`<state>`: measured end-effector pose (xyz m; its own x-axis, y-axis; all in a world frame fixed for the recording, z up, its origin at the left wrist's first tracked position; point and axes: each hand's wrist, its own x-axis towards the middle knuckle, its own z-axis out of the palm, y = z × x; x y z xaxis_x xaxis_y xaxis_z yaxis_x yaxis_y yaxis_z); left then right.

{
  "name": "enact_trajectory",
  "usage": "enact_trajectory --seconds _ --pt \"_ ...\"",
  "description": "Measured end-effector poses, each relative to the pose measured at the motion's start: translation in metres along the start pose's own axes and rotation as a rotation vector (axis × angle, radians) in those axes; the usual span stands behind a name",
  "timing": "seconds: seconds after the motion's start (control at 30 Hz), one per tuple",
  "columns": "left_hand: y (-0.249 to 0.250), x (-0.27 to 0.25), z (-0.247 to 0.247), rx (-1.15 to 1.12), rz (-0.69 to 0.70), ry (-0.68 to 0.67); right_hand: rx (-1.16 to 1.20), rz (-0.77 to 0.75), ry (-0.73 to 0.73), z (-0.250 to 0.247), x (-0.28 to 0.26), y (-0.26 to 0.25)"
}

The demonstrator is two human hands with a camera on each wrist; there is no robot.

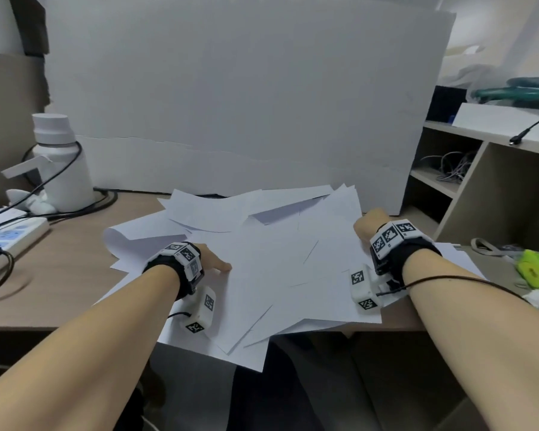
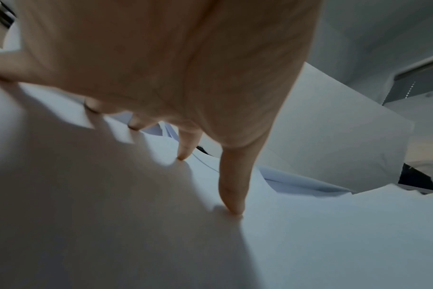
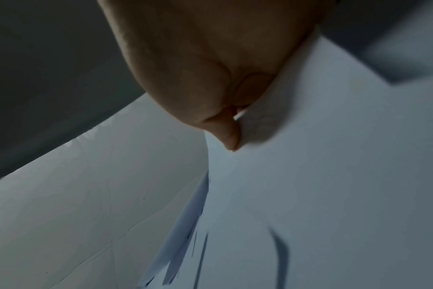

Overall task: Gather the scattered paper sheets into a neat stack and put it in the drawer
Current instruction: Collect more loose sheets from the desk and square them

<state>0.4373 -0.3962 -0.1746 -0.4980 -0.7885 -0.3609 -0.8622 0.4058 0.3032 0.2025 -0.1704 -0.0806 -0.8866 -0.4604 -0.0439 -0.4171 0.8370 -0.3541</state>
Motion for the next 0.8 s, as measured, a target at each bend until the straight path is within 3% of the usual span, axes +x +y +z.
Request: enact_trajectory --seconds 0.23,0.43,0.63,0.73,0.8 --pt "0.002 0.003 -0.002 0.013 -0.036 0.0 0.177 0.062 0.356 -0.041 -0.014 0.002" --pt "0.029 -0.012 -0.017 -0.09 -0.05 0.13 0.309 -0.054 0.561 -0.083 -0.031 -0.016" --pt "0.056 -0.009 -0.033 -0.242 0.047 0.245 0.613 -0.154 0.775 -0.12 -0.046 -0.035" --pt "0.078 -0.031 -0.035 -0.519 0.299 0.192 0.799 -0.212 0.86 -0.124 -0.043 -0.04" --pt "0.089 -0.047 -0.032 -0.867 0.36 0.022 0.944 -0.235 0.873 -0.119 -0.037 -0.042"
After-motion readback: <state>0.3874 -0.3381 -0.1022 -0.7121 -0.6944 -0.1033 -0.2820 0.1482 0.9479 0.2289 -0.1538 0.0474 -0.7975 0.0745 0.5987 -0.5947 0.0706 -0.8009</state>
